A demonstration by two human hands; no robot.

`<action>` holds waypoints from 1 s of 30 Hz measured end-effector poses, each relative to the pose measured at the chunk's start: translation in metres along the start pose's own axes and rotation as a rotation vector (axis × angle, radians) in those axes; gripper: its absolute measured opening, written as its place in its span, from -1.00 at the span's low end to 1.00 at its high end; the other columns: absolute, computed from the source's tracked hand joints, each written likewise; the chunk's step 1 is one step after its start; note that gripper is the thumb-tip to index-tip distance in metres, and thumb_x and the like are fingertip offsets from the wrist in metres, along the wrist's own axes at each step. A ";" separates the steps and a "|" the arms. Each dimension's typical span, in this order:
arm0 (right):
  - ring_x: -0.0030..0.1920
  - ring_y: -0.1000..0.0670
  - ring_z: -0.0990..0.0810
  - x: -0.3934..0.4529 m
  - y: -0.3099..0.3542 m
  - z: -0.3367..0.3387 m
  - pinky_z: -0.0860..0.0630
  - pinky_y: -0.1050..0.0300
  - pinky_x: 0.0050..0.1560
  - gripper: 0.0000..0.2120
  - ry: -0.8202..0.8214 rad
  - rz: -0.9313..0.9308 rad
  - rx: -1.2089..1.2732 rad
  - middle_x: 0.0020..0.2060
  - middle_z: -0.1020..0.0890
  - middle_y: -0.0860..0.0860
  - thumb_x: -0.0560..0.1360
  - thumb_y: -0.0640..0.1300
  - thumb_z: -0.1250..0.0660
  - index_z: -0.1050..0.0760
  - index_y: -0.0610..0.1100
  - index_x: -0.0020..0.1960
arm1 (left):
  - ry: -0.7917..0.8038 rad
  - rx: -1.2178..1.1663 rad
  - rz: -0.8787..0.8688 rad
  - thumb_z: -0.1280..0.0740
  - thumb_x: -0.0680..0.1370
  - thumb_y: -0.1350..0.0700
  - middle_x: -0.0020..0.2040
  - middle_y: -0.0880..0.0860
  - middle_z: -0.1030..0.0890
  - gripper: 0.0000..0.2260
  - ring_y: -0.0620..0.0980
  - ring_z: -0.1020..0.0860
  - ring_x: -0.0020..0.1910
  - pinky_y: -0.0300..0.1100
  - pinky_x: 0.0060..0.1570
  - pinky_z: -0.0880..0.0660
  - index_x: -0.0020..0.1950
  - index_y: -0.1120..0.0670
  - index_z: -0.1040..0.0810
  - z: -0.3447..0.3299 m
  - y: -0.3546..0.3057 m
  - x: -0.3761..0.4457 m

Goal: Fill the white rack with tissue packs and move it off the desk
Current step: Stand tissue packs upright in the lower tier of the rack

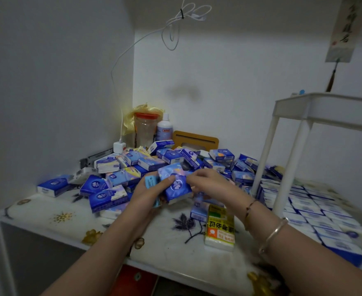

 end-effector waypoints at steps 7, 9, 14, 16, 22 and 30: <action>0.18 -0.12 -0.51 -0.013 -0.009 -0.011 -0.45 0.01 0.05 -0.52 0.241 -0.031 -0.798 0.24 -0.50 -0.14 0.49 0.02 -0.32 -0.30 -0.17 0.31 | -0.052 -0.027 -0.016 -0.46 0.44 0.13 -0.01 0.13 -0.68 -0.64 -0.04 -0.66 -0.22 -0.26 -0.40 -0.52 0.20 0.17 -0.54 0.007 0.001 -0.001; 0.17 -0.10 -0.47 -0.009 -0.016 -0.011 -0.43 0.07 0.02 -0.44 0.213 -0.023 -0.902 0.24 -0.46 -0.11 0.46 0.02 -0.37 -0.24 -0.16 0.33 | -0.050 -0.046 -0.002 -0.46 0.41 0.13 0.01 0.15 -0.68 -0.64 0.02 -0.67 -0.12 -0.21 -0.32 -0.57 0.18 0.15 -0.55 0.008 0.001 -0.002; 0.24 -0.16 -0.42 -0.002 -0.019 -0.013 -0.46 -0.05 0.22 -0.40 0.127 0.034 -0.923 0.24 -0.41 -0.16 0.41 0.00 -0.43 -0.27 -0.14 0.34 | -0.046 -0.028 0.036 -0.52 0.26 0.04 0.02 0.15 -0.69 -0.47 0.13 -0.65 0.01 -0.08 -0.14 -0.57 0.19 0.17 -0.55 0.008 0.002 -0.005; 0.19 -0.13 -0.45 0.000 -0.020 -0.012 -0.49 -0.02 0.17 -0.45 0.112 0.049 -0.867 0.20 -0.45 -0.14 0.41 0.01 -0.42 -0.31 -0.13 0.30 | -0.033 -0.018 0.044 -0.52 0.25 0.03 0.01 0.15 -0.69 -0.46 0.10 -0.66 -0.03 -0.09 -0.16 -0.57 0.18 0.18 -0.55 0.006 0.002 -0.005; 0.11 -0.06 -0.53 0.008 -0.024 0.003 -0.46 0.09 0.03 -0.65 -0.033 0.042 -0.557 0.12 -0.55 -0.09 0.56 0.05 -0.25 -0.44 -0.16 0.22 | 0.021 -0.041 0.073 -0.49 0.26 0.09 -0.03 0.17 -0.70 -0.53 0.05 -0.67 -0.13 -0.17 -0.23 -0.60 0.12 0.22 -0.57 0.000 0.003 -0.008; 0.03 -0.16 -0.56 0.018 -0.029 0.004 -0.50 0.01 -0.02 -0.76 -0.165 0.088 -0.673 0.06 -0.58 -0.18 0.64 -0.10 -0.05 -0.45 -0.18 0.11 | 0.030 -0.028 0.121 -0.48 0.28 0.13 -0.09 0.17 -0.70 -0.53 0.01 -0.68 -0.24 -0.22 -0.35 -0.58 0.15 0.26 -0.53 -0.005 0.005 -0.012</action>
Point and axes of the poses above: each hand's wrist, its own x-axis towards the middle knuckle, its own z-axis out of the back of the hand, y = z × x, the point moved 8 cm from there along x, towards the middle knuckle
